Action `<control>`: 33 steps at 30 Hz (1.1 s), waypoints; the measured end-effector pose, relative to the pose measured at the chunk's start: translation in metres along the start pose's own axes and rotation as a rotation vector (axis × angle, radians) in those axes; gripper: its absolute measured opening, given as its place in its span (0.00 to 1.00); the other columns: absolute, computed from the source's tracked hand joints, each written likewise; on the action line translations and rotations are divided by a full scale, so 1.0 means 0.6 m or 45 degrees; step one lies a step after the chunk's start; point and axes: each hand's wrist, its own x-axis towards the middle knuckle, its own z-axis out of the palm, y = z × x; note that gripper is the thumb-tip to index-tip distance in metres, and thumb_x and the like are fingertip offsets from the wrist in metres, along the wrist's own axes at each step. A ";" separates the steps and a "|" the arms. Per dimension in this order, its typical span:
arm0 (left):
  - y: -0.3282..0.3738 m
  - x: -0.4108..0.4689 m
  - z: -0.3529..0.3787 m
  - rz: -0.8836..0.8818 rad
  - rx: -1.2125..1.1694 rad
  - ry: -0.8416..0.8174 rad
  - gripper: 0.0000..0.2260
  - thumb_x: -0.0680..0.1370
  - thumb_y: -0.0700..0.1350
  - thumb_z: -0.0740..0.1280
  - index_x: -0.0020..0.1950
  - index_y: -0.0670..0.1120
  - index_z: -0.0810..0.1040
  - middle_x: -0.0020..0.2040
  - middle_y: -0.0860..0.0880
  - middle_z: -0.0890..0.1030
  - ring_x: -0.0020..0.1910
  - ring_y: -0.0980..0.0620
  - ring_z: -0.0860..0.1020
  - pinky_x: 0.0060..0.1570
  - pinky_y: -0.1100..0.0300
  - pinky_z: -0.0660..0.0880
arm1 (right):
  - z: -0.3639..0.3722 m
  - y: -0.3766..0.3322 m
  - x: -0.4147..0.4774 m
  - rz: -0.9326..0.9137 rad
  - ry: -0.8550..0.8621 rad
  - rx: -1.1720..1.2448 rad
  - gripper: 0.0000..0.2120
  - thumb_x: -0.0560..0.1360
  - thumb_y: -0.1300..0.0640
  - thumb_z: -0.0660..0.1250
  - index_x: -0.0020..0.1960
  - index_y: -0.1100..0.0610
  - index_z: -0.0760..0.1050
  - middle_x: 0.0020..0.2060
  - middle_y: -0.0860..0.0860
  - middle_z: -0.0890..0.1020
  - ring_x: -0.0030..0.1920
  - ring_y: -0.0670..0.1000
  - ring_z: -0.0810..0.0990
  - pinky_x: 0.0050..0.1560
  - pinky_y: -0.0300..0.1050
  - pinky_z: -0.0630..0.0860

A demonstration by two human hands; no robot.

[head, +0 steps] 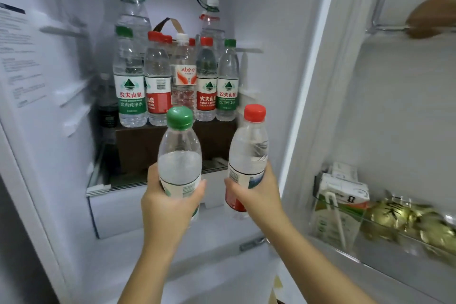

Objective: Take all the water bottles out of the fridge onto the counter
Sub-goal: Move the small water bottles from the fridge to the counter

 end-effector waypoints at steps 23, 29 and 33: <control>0.304 -0.526 0.077 -0.094 -0.411 -0.708 0.21 0.69 0.37 0.77 0.49 0.57 0.70 0.36 0.70 0.78 0.33 0.69 0.77 0.29 0.76 0.70 | -0.500 -0.099 -0.484 0.083 0.428 -0.153 0.26 0.67 0.62 0.78 0.58 0.46 0.71 0.50 0.42 0.83 0.50 0.38 0.81 0.44 0.29 0.76; 0.358 -0.602 0.133 -0.013 -0.460 -0.844 0.23 0.67 0.44 0.79 0.54 0.57 0.71 0.46 0.67 0.79 0.44 0.66 0.79 0.40 0.74 0.73 | -0.598 -0.111 -0.559 0.147 0.650 -0.207 0.26 0.66 0.62 0.78 0.56 0.44 0.71 0.50 0.42 0.83 0.51 0.41 0.82 0.48 0.34 0.78; 0.391 -0.662 0.195 0.052 -0.478 -0.973 0.25 0.65 0.45 0.80 0.55 0.54 0.71 0.46 0.61 0.79 0.44 0.64 0.79 0.39 0.72 0.74 | -0.675 -0.118 -0.605 0.190 0.839 -0.216 0.24 0.67 0.64 0.77 0.51 0.43 0.70 0.40 0.33 0.82 0.43 0.32 0.80 0.37 0.26 0.74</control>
